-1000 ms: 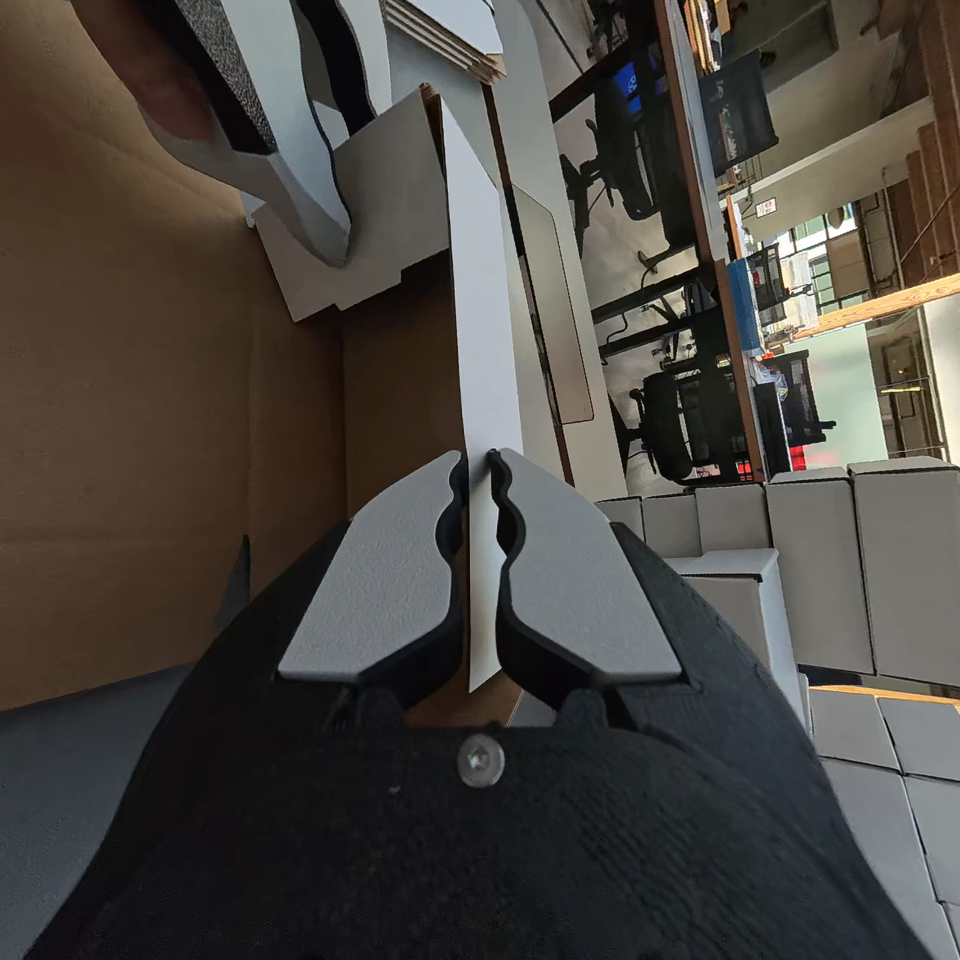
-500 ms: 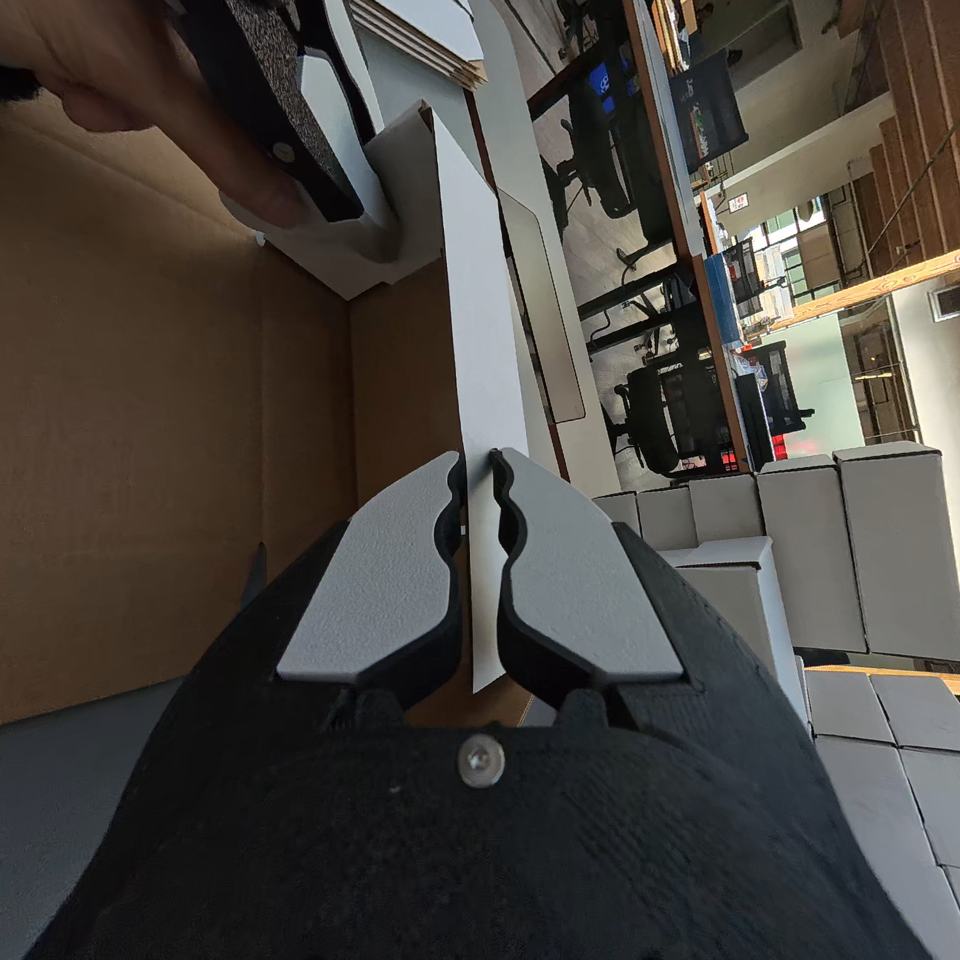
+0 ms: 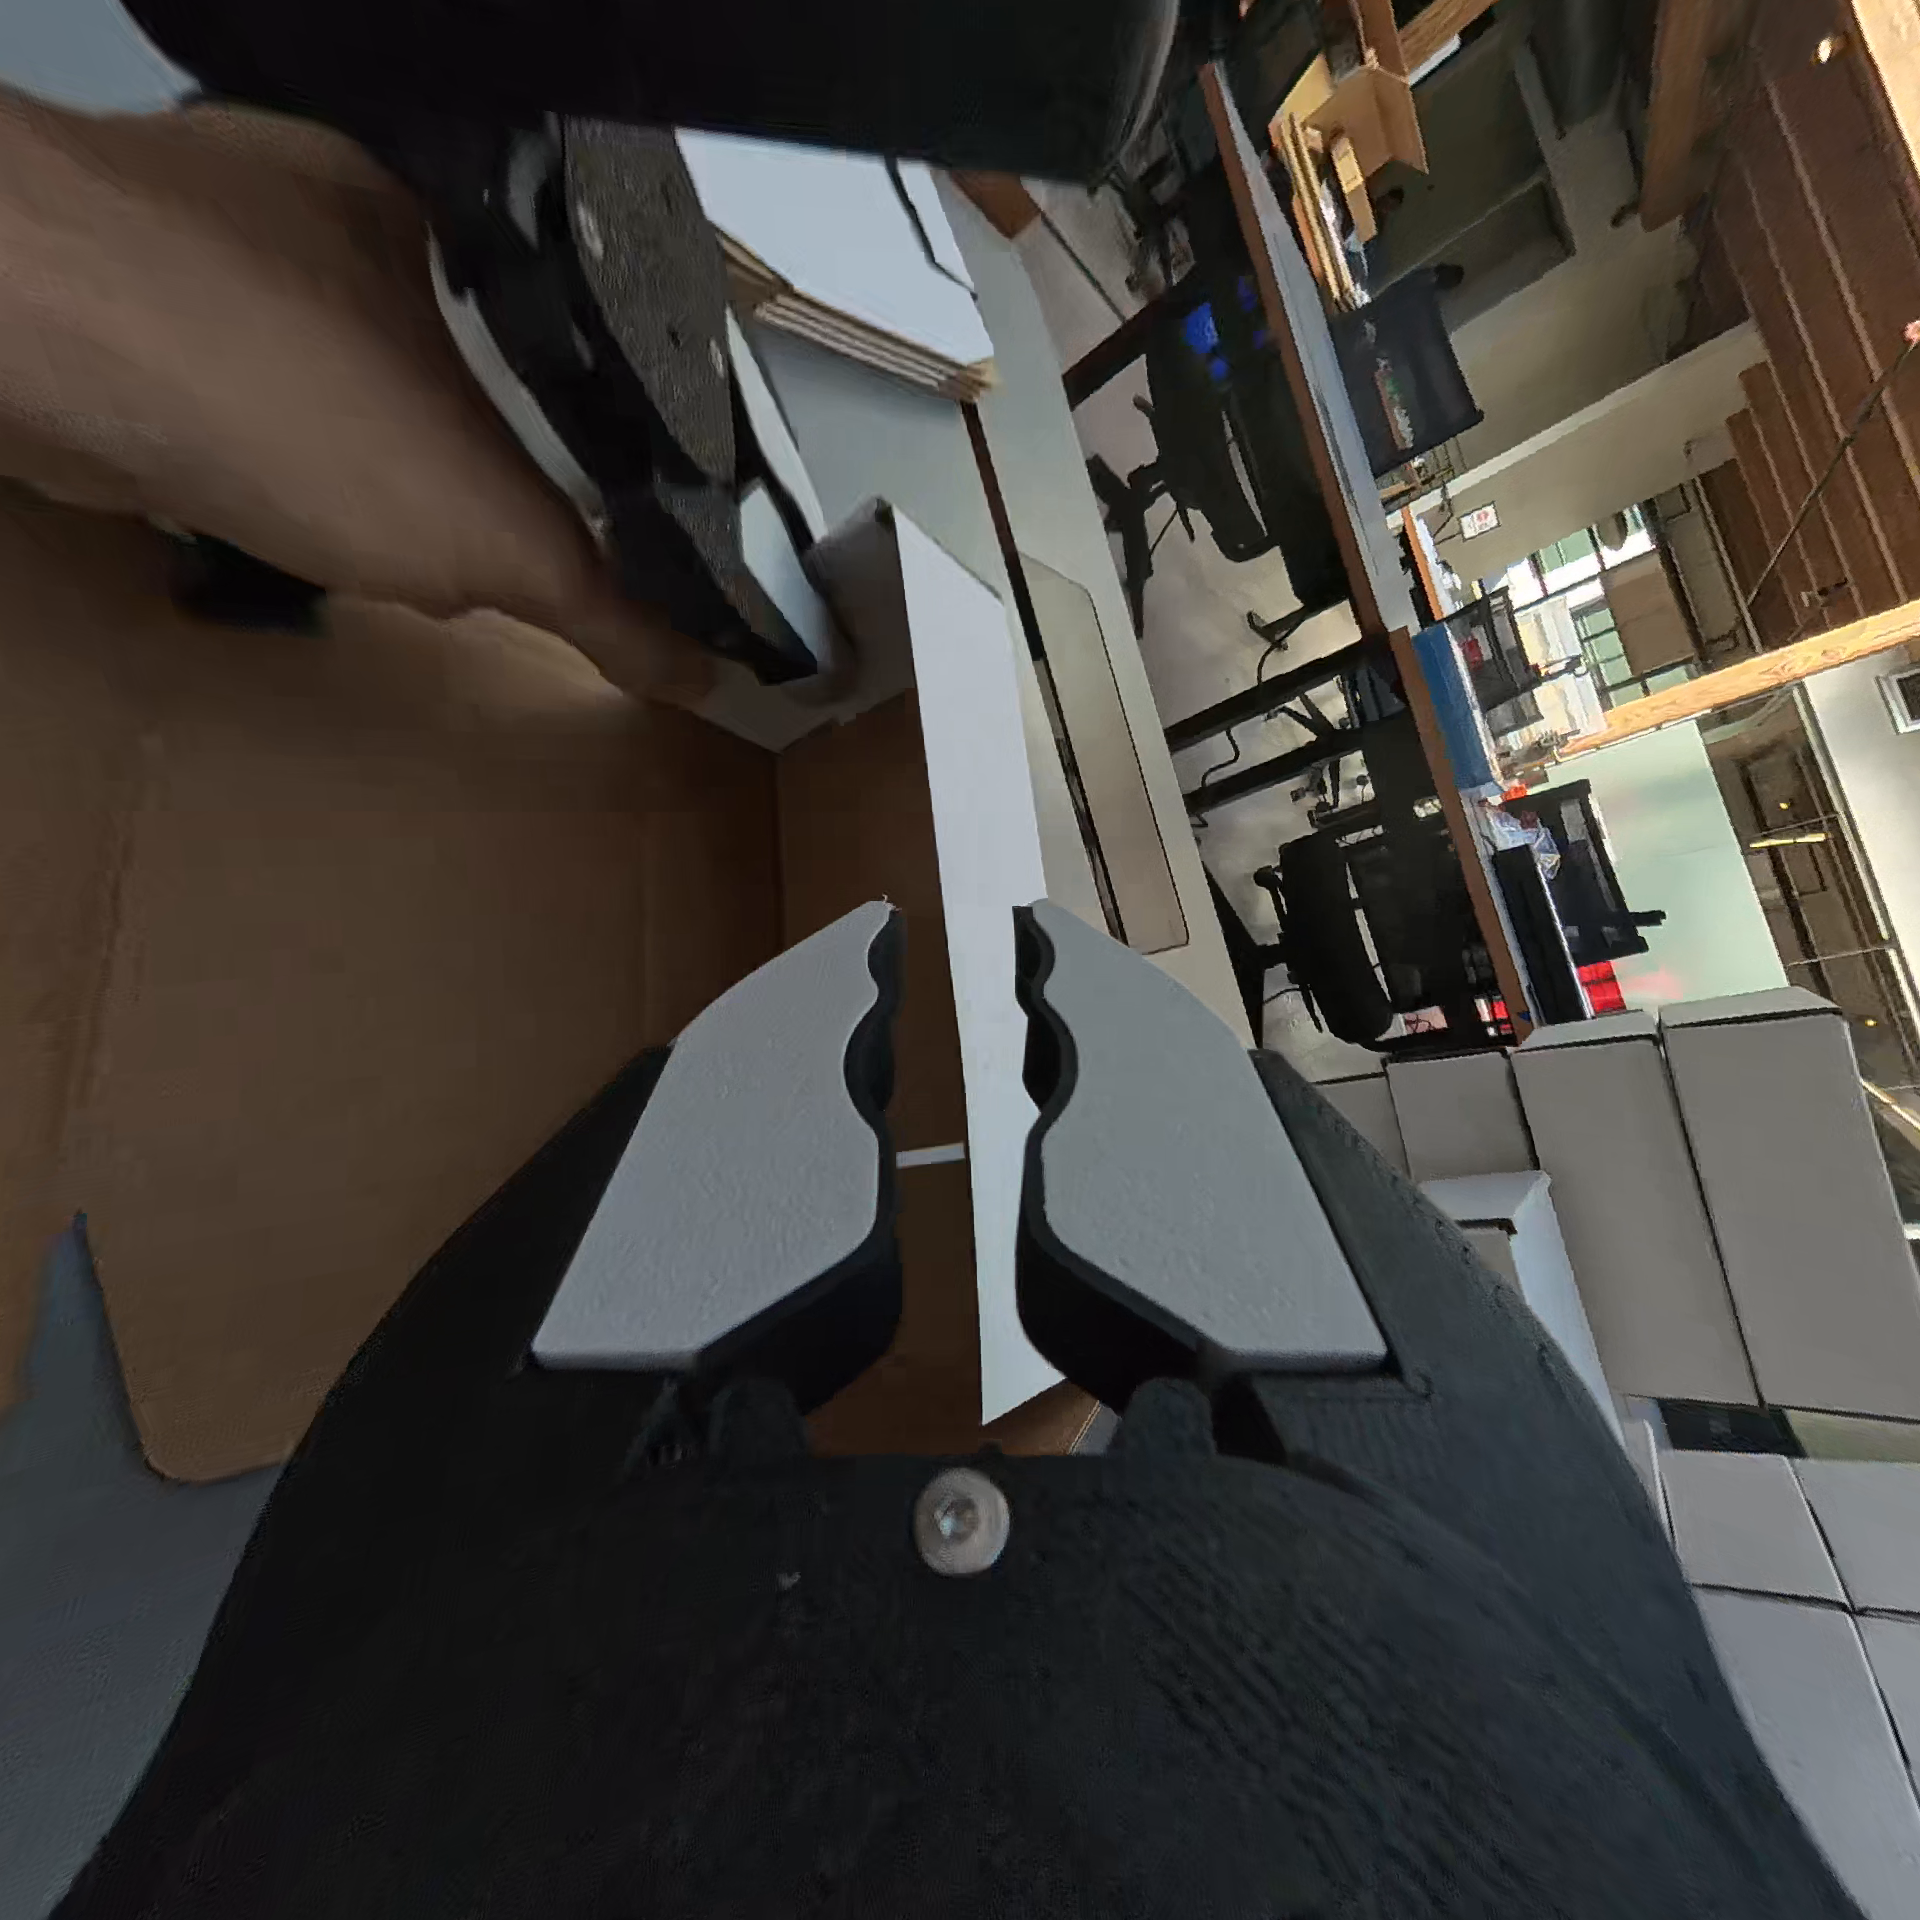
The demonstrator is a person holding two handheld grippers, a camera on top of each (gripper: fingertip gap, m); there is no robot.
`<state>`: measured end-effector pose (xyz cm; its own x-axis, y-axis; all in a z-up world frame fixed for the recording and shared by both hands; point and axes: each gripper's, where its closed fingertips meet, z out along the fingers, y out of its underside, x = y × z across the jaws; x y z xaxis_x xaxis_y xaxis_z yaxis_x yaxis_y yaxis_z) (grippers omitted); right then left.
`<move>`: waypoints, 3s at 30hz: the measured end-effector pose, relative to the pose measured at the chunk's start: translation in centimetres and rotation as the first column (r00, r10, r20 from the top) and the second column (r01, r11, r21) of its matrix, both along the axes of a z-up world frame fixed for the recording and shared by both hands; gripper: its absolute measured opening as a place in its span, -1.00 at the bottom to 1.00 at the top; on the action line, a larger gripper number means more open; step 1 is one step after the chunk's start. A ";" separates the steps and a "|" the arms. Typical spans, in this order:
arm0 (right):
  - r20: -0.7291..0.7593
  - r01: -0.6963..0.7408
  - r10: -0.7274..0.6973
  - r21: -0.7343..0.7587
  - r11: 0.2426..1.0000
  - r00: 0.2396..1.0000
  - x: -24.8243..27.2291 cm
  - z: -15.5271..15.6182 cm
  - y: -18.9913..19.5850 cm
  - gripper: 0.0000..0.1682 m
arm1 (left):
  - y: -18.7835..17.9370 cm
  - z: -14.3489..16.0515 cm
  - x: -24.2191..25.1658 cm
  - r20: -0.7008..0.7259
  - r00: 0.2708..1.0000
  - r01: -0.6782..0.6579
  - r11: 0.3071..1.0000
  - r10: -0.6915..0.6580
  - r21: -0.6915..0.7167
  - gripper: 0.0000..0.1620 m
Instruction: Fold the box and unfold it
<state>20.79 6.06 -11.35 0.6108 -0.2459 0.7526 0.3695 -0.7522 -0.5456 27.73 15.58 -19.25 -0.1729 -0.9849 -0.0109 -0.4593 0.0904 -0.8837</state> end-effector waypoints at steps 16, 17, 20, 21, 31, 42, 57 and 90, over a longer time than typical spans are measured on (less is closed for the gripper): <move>-0.036 0.153 -0.158 -0.108 0.982 0.987 3.3 -2.8 3.1 -1.00 | 0.1 -0.1 0.0 -0.010 1.000 0.001 1.000 -0.001 -0.016 -0.92; -0.011 0.152 -0.154 -0.088 0.984 0.988 3.1 -2.5 3.1 -1.00 | 0.1 -0.1 0.0 -0.010 1.000 0.001 1.000 -0.001 -0.018 -0.92; 0.155 0.170 -0.160 -0.051 0.984 0.975 2.3 -1.1 2.6 -1.00 | 0.3 0.0 0.0 -0.005 1.000 -0.012 1.000 0.012 -0.026 -0.92; 0.238 0.192 -0.176 -0.045 0.980 0.955 1.8 -0.5 2.1 -1.00 | 0.6 0.1 -0.1 0.004 1.000 -0.029 0.999 0.029 -0.036 -0.92; 0.429 0.410 -0.387 0.040 0.911 0.816 1.4 3.8 -3.6 -1.00 | 3.3 4.3 -1.9 0.087 0.987 -0.130 0.987 0.138 -0.092 -0.92; 0.298 0.432 -0.453 0.137 0.892 0.840 1.6 2.3 -1.0 -1.00 | 6.6 7.6 -3.6 0.131 0.964 -0.217 0.971 0.230 -0.102 -0.91; 0.279 0.507 -0.505 0.069 0.859 0.817 2.8 2.1 -2.4 -1.00 | 6.4 7.5 -4.6 0.109 0.978 -0.182 0.983 0.178 0.037 -0.92; -0.052 0.494 -0.550 0.517 0.699 0.834 -0.8 3.2 -1.5 -1.00 | 7.7 9.5 -5.5 0.185 0.950 -0.254 0.967 0.251 -0.006 -0.94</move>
